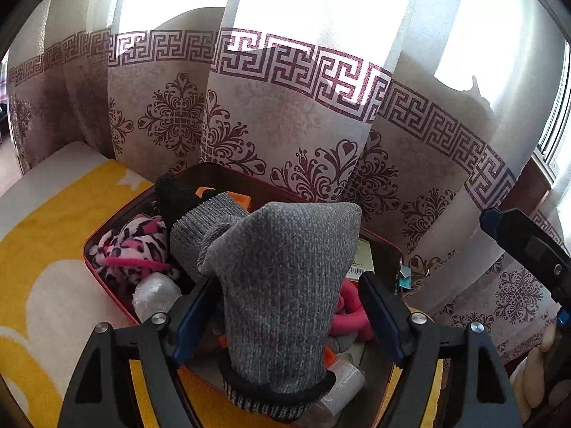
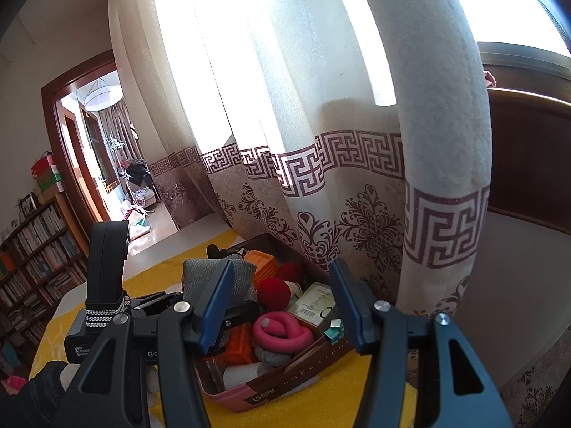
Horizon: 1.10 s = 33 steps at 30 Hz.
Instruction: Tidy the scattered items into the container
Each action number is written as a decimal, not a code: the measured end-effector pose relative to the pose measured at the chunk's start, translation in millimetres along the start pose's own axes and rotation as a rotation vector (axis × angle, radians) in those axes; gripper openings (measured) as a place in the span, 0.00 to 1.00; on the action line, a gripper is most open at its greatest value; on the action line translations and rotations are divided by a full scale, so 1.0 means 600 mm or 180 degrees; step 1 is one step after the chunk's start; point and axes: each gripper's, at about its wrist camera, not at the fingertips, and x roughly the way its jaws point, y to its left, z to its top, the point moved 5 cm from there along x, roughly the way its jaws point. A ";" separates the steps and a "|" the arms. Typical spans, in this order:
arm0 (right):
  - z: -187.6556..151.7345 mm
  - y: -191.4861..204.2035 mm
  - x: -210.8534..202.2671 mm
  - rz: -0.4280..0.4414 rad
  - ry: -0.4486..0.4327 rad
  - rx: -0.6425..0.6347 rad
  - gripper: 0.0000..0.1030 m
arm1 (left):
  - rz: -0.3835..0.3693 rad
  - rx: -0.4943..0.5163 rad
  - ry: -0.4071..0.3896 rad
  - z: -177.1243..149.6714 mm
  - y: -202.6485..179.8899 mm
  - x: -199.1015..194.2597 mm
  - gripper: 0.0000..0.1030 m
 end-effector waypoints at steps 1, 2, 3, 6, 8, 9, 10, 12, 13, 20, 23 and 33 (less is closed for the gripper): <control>-0.001 0.002 0.000 0.0007 0.0004 -0.0006 0.58 | 0.0003 -0.0036 -0.0028 -0.001 0.005 -0.008 0.79; -0.001 0.005 0.000 0.0013 0.0009 -0.0015 0.61 | 0.0023 -0.0081 -0.0056 -0.001 0.012 -0.016 0.82; -0.001 0.008 -0.001 0.0020 0.0015 -0.0025 0.66 | 0.0058 -0.0138 -0.0088 0.000 0.021 -0.023 0.89; -0.004 0.016 0.000 0.0044 0.0084 -0.0053 0.80 | 0.0334 -0.0292 -0.0231 0.000 0.044 -0.054 1.00; -0.013 0.026 0.008 0.0095 0.0246 -0.0136 0.81 | 0.0556 -0.0273 -0.0351 -0.004 0.051 -0.078 1.00; -0.021 0.032 0.014 0.0118 0.0361 -0.0197 0.81 | 0.0715 -0.0262 -0.0400 -0.006 0.054 -0.090 1.00; -0.031 0.037 0.020 0.0137 0.0477 -0.0254 0.81 | 0.0911 -0.0261 -0.0425 -0.008 0.057 -0.100 1.00; -0.054 0.044 0.029 0.0160 0.0657 -0.0338 0.81 | 0.1318 -0.0261 -0.0417 -0.014 0.064 -0.115 1.00; -0.065 0.047 0.030 0.0161 0.0721 -0.0374 0.81 | 0.1448 -0.0244 -0.0397 -0.016 0.070 -0.118 1.00; -0.093 0.049 0.011 0.0116 0.0819 -0.0413 0.81 | 0.1378 -0.0326 -0.0189 -0.038 0.065 -0.130 1.00; -0.089 0.056 -0.002 0.0110 0.0777 -0.0464 0.81 | 0.1304 -0.0319 -0.0177 -0.043 0.049 -0.133 1.00; -0.098 0.071 -0.021 0.0071 0.0760 -0.0600 0.81 | 0.1178 -0.0180 -0.0166 -0.042 0.006 -0.129 1.00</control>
